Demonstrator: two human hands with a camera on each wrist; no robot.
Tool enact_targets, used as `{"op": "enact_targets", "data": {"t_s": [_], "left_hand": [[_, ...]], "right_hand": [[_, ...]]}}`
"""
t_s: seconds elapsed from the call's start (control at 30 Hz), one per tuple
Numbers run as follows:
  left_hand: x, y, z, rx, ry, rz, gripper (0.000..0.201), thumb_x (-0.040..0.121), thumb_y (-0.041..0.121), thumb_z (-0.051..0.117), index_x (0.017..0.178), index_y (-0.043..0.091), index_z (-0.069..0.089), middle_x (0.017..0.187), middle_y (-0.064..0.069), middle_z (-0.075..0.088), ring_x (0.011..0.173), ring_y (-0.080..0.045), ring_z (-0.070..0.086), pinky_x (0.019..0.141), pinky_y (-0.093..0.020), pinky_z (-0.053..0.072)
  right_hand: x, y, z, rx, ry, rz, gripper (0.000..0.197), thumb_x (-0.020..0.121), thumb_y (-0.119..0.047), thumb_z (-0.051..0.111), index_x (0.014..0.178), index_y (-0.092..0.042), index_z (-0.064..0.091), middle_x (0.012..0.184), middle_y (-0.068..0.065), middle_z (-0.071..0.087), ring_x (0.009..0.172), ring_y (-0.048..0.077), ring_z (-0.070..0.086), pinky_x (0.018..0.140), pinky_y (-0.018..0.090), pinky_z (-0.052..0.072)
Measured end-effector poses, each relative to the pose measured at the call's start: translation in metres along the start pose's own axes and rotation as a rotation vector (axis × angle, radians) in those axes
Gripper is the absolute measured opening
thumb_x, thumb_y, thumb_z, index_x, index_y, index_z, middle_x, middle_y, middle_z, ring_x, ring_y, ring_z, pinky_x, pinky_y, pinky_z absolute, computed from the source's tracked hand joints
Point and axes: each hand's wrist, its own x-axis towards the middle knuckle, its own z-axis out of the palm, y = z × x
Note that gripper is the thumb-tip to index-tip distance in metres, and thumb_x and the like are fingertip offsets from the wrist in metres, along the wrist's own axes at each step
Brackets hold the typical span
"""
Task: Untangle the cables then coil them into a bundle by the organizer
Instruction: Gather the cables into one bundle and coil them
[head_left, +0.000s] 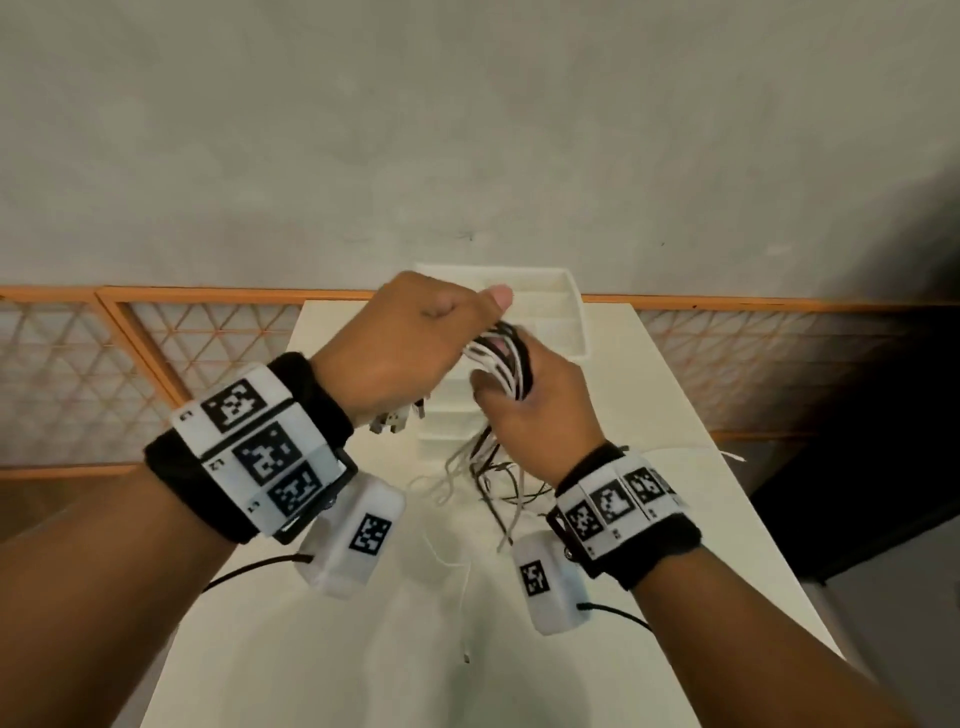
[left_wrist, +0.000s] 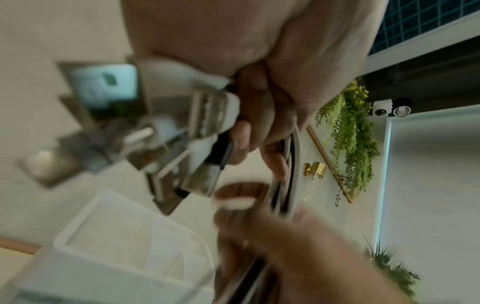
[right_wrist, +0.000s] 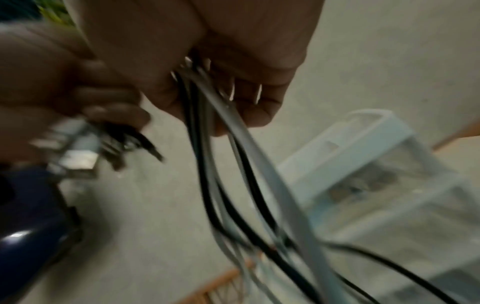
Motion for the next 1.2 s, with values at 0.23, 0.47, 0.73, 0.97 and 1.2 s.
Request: {"op": "enact_targets", "data": {"t_s": [0.23, 0.47, 0.73, 0.97, 1.2], "left_hand": [[-0.007, -0.012, -0.022, -0.274, 0.241, -0.080, 0.066, 0.097, 0.040, 0.058, 0.077, -0.023, 0.048, 0.070, -0.033, 0.048, 0.048, -0.025, 0.015, 0.047, -0.033, 0.020], [-0.003, -0.016, -0.035, -0.463, 0.434, -0.141, 0.056, 0.097, 0.034, 0.058, 0.092, -0.022, 0.057, 0.049, -0.002, 0.031, 0.036, -0.013, 0.024, 0.045, -0.026, 0.031], [0.004, -0.015, -0.053, -0.574, 0.498, -0.104, 0.038, 0.099, 0.036, 0.054, 0.096, 0.000, 0.064, 0.041, 0.009, 0.025, 0.040, -0.013, 0.021, 0.044, -0.023, 0.032], [0.004, -0.027, -0.031, -0.505, 0.449, -0.128, 0.049, 0.098, 0.037, 0.056, 0.086, -0.010, 0.061, 0.040, 0.008, 0.026, 0.037, -0.013, 0.022, 0.044, -0.024, 0.032], [0.007, -0.033, -0.005, -0.227, 0.316, -0.208, 0.056, 0.099, 0.039, 0.053, 0.073, -0.011, 0.050, 0.044, 0.004, 0.027, 0.039, -0.015, 0.025, 0.047, -0.026, 0.032]], "right_hand": [[-0.033, 0.135, 0.005, -0.450, -0.185, 0.443, 0.024, 0.092, -0.024, 0.059, 0.068, -0.027, 0.063, 0.070, 0.004, 0.066, 0.072, 0.026, 0.062, 0.067, 0.027, 0.047], [-0.030, 0.162, -0.039, -0.632, -0.219, 0.639, 0.026, 0.098, -0.034, 0.057, 0.097, -0.013, 0.073, 0.088, 0.015, 0.071, 0.085, 0.034, 0.068, 0.065, 0.030, 0.047], [0.039, 0.153, -0.108, -0.424, 0.233, 0.176, 0.042, 0.089, -0.009, 0.067, 0.130, -0.016, 0.061, 0.138, 0.010, 0.057, 0.128, 0.028, 0.053, 0.109, 0.034, 0.039], [-0.006, 0.208, -0.101, -0.770, -0.371, 0.625, 0.100, 0.076, -0.050, 0.077, 0.155, -0.033, 0.020, 0.156, 0.014, 0.031, 0.141, 0.034, 0.037, 0.112, 0.048, 0.038], [0.006, 0.087, -0.084, -0.310, -0.400, 0.303, 0.117, 0.070, -0.043, 0.087, 0.157, -0.039, 0.010, 0.162, -0.002, 0.022, 0.147, 0.018, 0.029, 0.115, 0.034, 0.029]]}}
